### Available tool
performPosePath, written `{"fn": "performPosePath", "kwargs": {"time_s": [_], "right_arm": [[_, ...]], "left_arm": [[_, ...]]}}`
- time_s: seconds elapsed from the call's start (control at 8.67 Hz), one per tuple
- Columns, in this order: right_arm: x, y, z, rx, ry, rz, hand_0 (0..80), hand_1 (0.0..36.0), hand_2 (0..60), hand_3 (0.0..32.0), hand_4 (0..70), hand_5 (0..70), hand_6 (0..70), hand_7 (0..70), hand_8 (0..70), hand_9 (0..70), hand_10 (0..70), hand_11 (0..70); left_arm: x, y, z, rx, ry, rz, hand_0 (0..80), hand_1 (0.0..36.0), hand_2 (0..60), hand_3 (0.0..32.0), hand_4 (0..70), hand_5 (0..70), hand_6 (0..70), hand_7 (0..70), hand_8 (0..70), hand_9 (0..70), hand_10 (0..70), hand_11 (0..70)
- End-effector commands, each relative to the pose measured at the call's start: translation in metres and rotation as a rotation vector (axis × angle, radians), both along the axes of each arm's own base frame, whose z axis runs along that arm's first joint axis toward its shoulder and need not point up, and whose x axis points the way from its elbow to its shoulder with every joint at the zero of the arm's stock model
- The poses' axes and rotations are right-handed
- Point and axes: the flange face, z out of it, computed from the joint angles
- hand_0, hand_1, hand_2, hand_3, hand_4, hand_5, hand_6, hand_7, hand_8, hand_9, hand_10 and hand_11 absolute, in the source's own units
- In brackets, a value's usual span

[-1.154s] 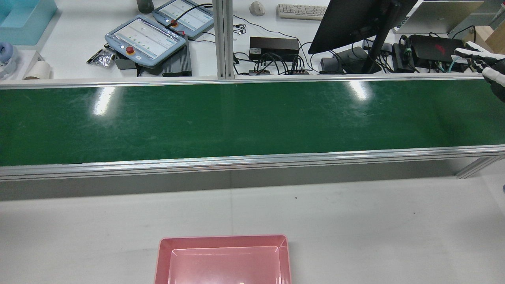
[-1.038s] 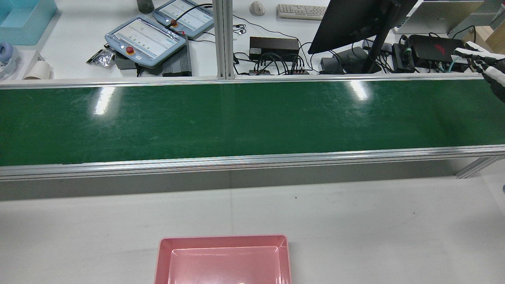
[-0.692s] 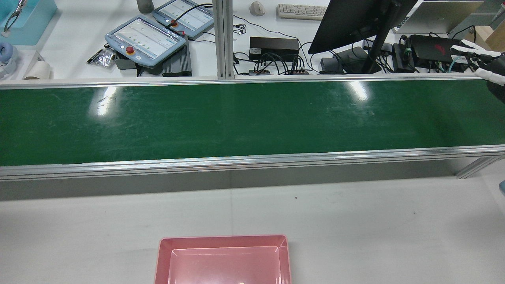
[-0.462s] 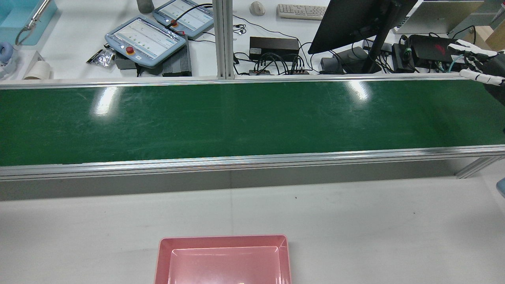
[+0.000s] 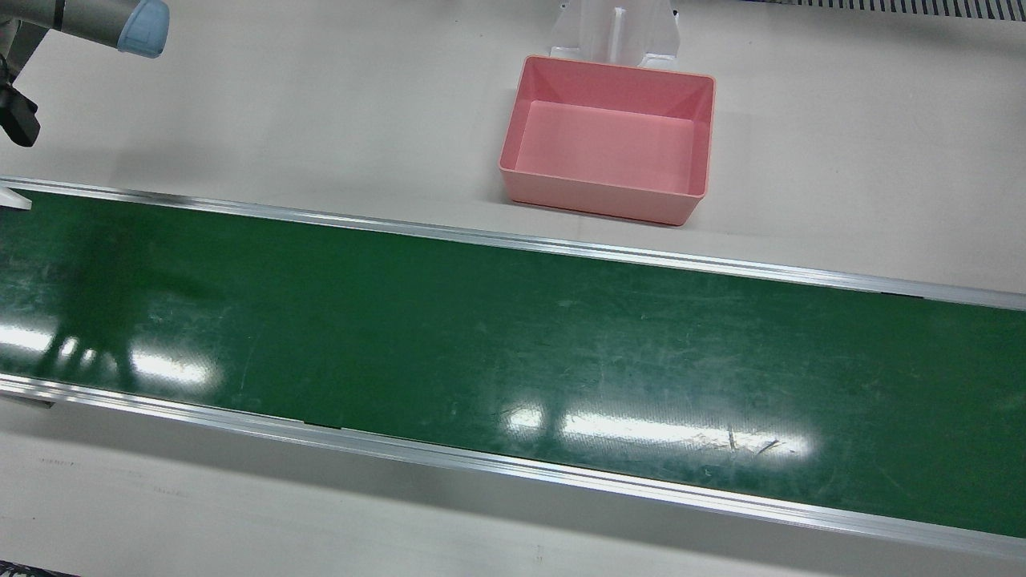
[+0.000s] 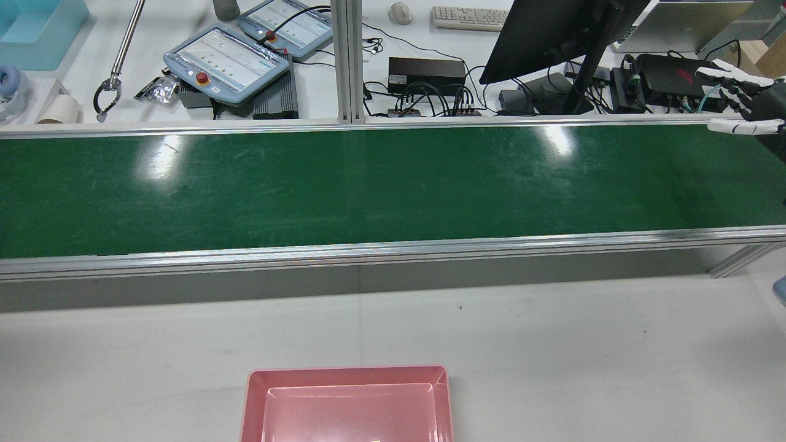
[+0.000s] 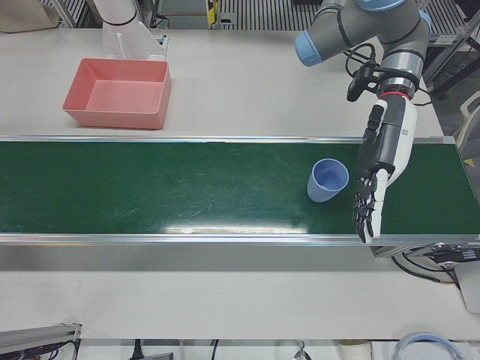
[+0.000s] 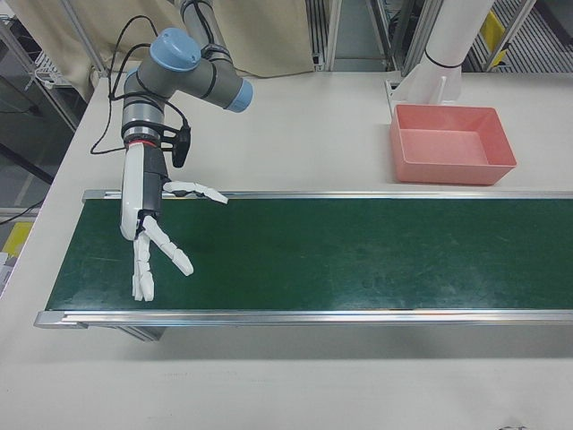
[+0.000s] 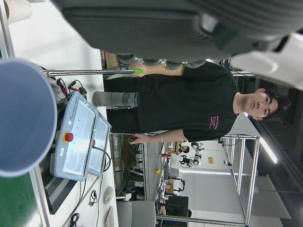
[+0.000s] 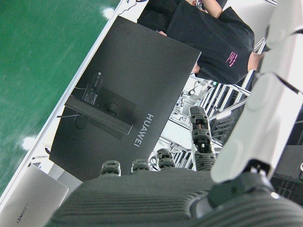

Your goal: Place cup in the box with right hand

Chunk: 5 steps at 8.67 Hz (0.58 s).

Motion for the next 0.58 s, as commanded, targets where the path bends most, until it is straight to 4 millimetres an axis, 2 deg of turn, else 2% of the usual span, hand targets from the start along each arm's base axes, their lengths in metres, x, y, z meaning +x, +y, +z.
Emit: {"fn": "performPosePath", "kwargs": {"time_s": [0.0, 0.12, 0.35, 0.46], "right_arm": [[0.0005, 0.0001, -0.0004, 0.001, -0.001, -0.001, 50.2, 12.7, 2.4, 4.4, 12.3, 4.8, 3.0, 12.6, 1.0, 4.7, 1.7, 4.2], [0.0006, 0.0001, -0.0004, 0.001, -0.001, 0.001, 49.8, 13.7, 7.3, 0.0, 16.2, 4.7, 3.9, 14.7, 1.2, 5.4, 2.4, 5.1], [-0.0009, 0.0001, -0.0019, 0.004, -0.002, -0.002, 49.5, 16.0, 14.3, 0.0, 13.9, 4.9, 4.0, 14.7, 1.1, 5.2, 2.5, 5.4], [-0.0017, 0.0000, -0.0019, 0.003, -0.004, -0.004, 49.9, 15.1, 10.7, 0.0, 15.3, 4.9, 4.0, 14.8, 1.1, 5.3, 2.5, 5.4]], "left_arm": [[0.0000, -0.0001, 0.0005, -0.001, 0.000, 0.000, 0.0, 0.0, 0.0, 0.0, 0.0, 0.0, 0.0, 0.0, 0.0, 0.0, 0.0, 0.0], [0.0000, 0.0000, -0.0002, 0.001, 0.000, 0.000, 0.0, 0.0, 0.0, 0.0, 0.0, 0.0, 0.0, 0.0, 0.0, 0.0, 0.0, 0.0], [0.0002, 0.0000, -0.0002, 0.001, 0.000, 0.002, 0.0, 0.0, 0.0, 0.0, 0.0, 0.0, 0.0, 0.0, 0.0, 0.0, 0.0, 0.0], [0.0000, 0.0002, -0.0007, 0.001, 0.000, 0.000, 0.0, 0.0, 0.0, 0.0, 0.0, 0.0, 0.0, 0.0, 0.0, 0.0, 0.0, 0.0]]}}
